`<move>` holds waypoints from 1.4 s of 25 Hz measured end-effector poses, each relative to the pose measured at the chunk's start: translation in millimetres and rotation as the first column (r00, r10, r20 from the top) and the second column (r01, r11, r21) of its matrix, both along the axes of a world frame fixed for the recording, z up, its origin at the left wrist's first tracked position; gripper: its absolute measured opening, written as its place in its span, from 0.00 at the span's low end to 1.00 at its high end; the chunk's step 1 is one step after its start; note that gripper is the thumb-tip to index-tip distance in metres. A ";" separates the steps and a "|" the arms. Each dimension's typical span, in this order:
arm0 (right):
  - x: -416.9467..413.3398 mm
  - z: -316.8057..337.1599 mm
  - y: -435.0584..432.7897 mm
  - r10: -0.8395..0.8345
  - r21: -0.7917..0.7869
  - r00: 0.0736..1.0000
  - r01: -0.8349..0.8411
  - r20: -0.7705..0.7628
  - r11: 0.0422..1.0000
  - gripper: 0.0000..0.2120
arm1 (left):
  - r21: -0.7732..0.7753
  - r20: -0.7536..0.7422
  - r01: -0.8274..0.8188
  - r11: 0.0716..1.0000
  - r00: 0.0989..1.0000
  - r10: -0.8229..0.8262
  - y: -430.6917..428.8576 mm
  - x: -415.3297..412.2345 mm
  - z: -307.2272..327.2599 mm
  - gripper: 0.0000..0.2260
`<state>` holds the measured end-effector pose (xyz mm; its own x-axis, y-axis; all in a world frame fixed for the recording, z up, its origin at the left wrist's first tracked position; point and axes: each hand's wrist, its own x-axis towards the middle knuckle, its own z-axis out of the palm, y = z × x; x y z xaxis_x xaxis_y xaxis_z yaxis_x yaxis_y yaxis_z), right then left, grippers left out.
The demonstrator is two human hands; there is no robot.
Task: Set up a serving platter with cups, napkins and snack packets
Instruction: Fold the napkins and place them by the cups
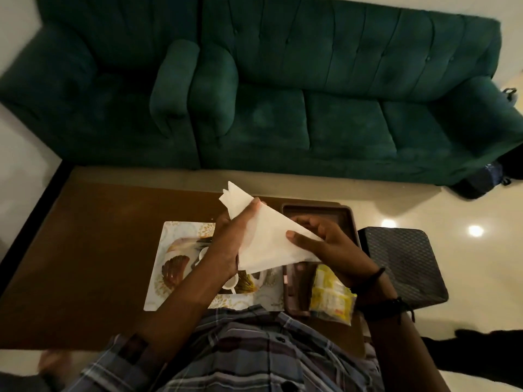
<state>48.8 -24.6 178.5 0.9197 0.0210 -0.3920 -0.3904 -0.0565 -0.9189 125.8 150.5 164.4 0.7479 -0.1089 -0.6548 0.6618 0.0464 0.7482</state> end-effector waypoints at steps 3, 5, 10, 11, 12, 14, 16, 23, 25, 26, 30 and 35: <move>-5.1 -2.2 0.1 0.021 0.020 0.998 -0.020 -0.062 1.000 0.14 | 0.011 0.039 -0.095 0.995 0.995 0.095 -0.3 -0.8 -2.3 0.13; -6.0 -3.5 1.6 -0.066 0.034 0.997 0.067 -0.028 0.997 0.11 | -0.010 0.062 -0.133 0.991 0.989 0.133 -1.4 -1.7 -2.3 0.12; -7.1 -8.3 -3.2 -0.058 0.064 0.998 0.058 0.002 0.996 0.13 | -0.215 -0.056 -0.085 0.973 0.996 0.074 10.2 0.5 -3.4 0.17; -7.3 -8.4 -4.2 -0.074 0.087 0.997 0.073 0.008 0.994 0.14 | -0.364 -0.092 -0.092 0.927 0.994 0.063 13.5 0.9 -2.5 0.16; -7.5 -7.9 -5.4 -0.090 0.116 0.996 0.088 0.013 0.989 0.14 | -0.518 -0.101 -0.109 0.848 0.993 0.065 16.2 1.8 -2.8 0.15; -6.5 -5.9 -7.0 -0.108 0.165 0.994 0.103 0.024 0.981 0.15 | -0.717 -0.070 -0.113 0.688 0.994 0.089 19.2 5.3 -3.7 0.12; -3.8 -4.7 -2.4 -0.188 0.223 0.982 0.175 0.036 0.959 0.15 | -0.758 -0.020 -0.078 0.648 0.995 0.097 19.2 8.9 -3.2 0.08; 6.7 -20.4 48.1 -0.554 0.404 0.831 0.524 -0.049 0.750 0.15 | -0.579 -0.136 -0.259 0.773 0.965 0.222 12.0 15.6 -8.1 0.05; 9.2 -16.9 49.2 -0.581 0.380 0.814 0.534 0.011 0.756 0.12 | -0.567 -0.132 -0.272 0.777 0.962 0.241 16.7 17.7 -11.0 0.06; 10.3 -15.9 47.8 -0.586 0.371 0.809 0.530 0.049 0.763 0.09 | -0.571 -0.128 -0.275 0.774 0.961 0.247 19.9 18.8 -11.9 0.06; 14.6 -19.0 46.6 -0.581 0.263 0.800 0.534 0.151 0.804 0.06 | -0.601 -0.161 -0.324 0.731 0.945 0.286 28.7 22.8 -13.0 0.08; 21.7 -18.8 57.1 -0.597 0.192 0.780 0.567 0.186 0.801 0.07 | -0.600 -0.169 -0.341 0.724 0.938 0.302 38.7 32.0 -8.0 0.12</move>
<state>70.4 32.4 159.8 0.8327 -0.5154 -0.2026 -0.0945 0.2283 -0.9690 157.7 189.3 156.5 0.7774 -0.2597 -0.5729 0.5612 0.6978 0.4452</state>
